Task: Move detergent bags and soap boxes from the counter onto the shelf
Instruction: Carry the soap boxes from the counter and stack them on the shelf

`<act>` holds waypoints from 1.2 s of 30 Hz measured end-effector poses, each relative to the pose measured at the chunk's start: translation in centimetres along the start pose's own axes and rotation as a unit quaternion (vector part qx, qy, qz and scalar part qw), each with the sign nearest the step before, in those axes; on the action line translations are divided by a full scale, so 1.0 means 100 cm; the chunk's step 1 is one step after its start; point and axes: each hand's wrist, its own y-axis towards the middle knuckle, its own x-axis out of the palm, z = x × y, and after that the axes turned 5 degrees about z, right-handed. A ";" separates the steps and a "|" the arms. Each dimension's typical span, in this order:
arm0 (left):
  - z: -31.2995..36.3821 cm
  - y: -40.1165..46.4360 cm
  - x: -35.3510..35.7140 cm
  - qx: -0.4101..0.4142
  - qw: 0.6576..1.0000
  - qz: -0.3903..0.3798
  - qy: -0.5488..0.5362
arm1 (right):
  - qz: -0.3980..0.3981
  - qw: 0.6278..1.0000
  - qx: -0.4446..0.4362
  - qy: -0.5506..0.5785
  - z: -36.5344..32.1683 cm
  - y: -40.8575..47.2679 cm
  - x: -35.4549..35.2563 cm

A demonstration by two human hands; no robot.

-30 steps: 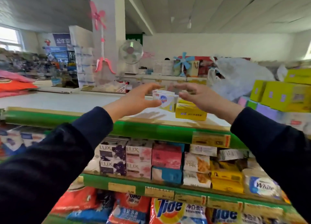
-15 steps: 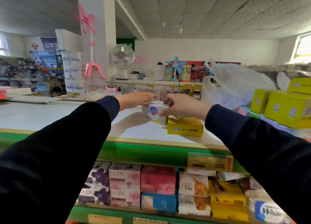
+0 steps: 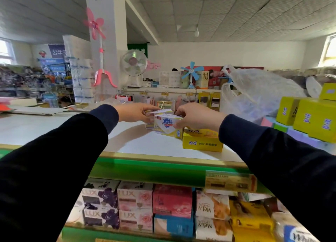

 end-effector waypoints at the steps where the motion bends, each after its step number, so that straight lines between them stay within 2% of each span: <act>1: 0.001 -0.002 0.000 0.001 1.000 0.007 0.008 | 0.002 1.000 -0.001 0.004 -0.001 0.000 -0.001; 3: 0.002 -0.006 -0.003 -0.011 1.000 0.023 -0.005 | 0.002 1.000 0.001 0.023 -0.002 0.000 -0.002; 9: -0.020 -0.059 -0.020 -0.100 0.980 0.083 -0.150 | 0.022 0.990 -0.021 0.138 -0.012 0.001 -0.008; 16: -0.041 -0.157 -0.050 -0.155 0.935 0.206 -0.245 | -0.019 0.935 -0.051 0.351 -0.048 0.006 -0.010; 26: -0.039 -0.358 -0.081 -0.285 0.884 0.318 -0.191 | -0.083 0.876 -0.200 0.431 -0.160 -0.008 0.010; 31: -0.011 -0.481 -0.083 -0.358 0.846 0.357 -0.168 | -0.162 0.820 -0.283 0.470 -0.241 -0.047 0.030; 36: 0.033 -0.598 -0.089 -0.414 0.804 0.401 -0.145 | -0.231 0.759 -0.380 0.477 -0.319 -0.100 0.021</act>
